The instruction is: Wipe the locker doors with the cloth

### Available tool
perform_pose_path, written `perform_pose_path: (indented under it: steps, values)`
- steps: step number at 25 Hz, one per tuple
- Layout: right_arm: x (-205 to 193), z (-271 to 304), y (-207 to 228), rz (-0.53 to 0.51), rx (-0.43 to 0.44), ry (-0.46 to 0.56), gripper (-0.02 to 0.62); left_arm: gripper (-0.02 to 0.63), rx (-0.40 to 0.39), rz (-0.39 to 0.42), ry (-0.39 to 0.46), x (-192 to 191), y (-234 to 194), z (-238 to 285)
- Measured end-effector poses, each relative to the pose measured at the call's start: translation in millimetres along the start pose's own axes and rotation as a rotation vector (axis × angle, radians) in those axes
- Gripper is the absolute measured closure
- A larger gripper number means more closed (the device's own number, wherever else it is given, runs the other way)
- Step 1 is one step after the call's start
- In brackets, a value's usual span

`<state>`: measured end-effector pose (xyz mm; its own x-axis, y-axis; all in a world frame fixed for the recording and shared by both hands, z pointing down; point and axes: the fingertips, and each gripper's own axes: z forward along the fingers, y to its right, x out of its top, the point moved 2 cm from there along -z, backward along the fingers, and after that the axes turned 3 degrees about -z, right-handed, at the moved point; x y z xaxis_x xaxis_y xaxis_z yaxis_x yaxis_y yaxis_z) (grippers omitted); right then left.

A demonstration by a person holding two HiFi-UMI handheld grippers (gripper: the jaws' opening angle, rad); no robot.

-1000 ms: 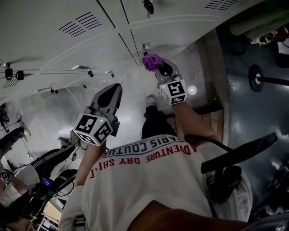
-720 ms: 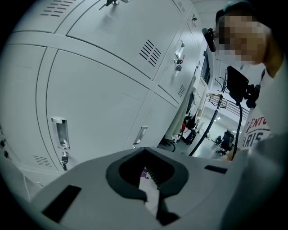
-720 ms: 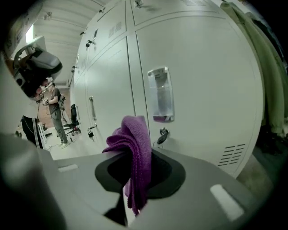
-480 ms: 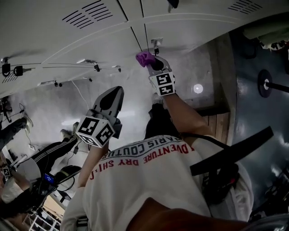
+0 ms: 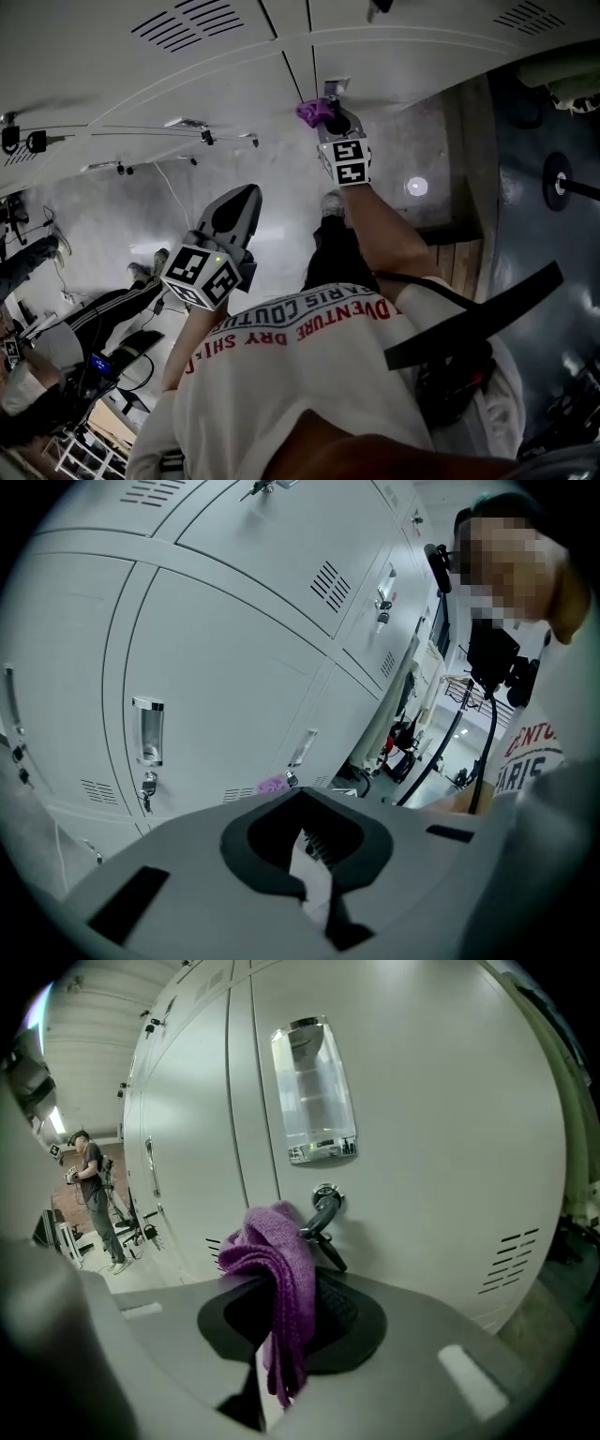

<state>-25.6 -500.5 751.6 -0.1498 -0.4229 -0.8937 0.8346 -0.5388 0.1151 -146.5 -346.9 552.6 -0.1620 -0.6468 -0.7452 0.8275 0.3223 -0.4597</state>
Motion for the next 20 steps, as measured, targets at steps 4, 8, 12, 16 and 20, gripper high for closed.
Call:
perform_pose_path:
  steps: [4,8,12,16,20]
  values:
    - [-0.6,-2.6,7.9,-0.030,-0.012,-0.004,0.543,0.606,0.000,0.003,0.001,2.5,1.5,4.2]
    - [-3.6,-12.6,35.9,-0.062,-0.039,-0.011,0.543,0.606,-0.029,0.013,0.000,3.6,12.5,15.3]
    - [-8.6,-27.9,73.8,-0.078,-0.084,-0.020,0.543,0.607,-0.051,0.013,-0.016,-0.4,20.6,26.2]
    - [-13.1,-48.3,119.9,-0.044,-0.161,-0.015,0.543,0.607,-0.072,0.024,-0.028,-0.5,27.5,36.6]
    - [-17.2,-70.6,171.5,-0.035,-0.263,-0.028,0.543,0.607,-0.088,0.031,-0.031,1.5,32.4,45.0]
